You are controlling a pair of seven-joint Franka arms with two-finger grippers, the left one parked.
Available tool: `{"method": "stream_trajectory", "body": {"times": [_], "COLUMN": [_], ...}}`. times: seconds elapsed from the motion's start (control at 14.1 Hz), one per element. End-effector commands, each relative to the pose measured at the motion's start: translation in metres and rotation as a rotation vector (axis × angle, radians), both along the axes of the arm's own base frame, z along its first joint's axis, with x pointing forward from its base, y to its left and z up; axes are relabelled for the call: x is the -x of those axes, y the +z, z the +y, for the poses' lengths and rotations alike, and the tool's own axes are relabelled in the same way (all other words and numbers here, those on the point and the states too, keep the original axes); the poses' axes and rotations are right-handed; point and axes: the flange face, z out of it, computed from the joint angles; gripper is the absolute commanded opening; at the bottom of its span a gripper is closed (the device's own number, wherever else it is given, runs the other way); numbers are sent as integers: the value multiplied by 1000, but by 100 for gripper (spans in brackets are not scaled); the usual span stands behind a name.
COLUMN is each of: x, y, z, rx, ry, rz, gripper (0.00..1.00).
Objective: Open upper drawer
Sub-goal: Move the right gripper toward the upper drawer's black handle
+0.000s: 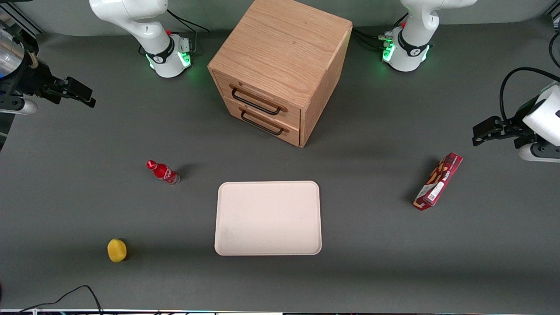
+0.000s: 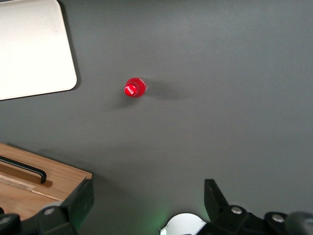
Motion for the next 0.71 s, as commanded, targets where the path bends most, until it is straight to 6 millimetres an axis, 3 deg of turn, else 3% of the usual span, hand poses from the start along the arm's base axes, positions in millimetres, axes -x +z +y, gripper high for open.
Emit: {"method": "stream_trajectory", "body": {"times": [0.0,0.35,0.64], "x": [-2,-15,-12], "y": [7,9,13], "z": [1,-2,2], "rx": [-5,-3,-12], "ry": [9,11,33], "rz": [1,-5,-11], "gripper": [100,100,100]}}
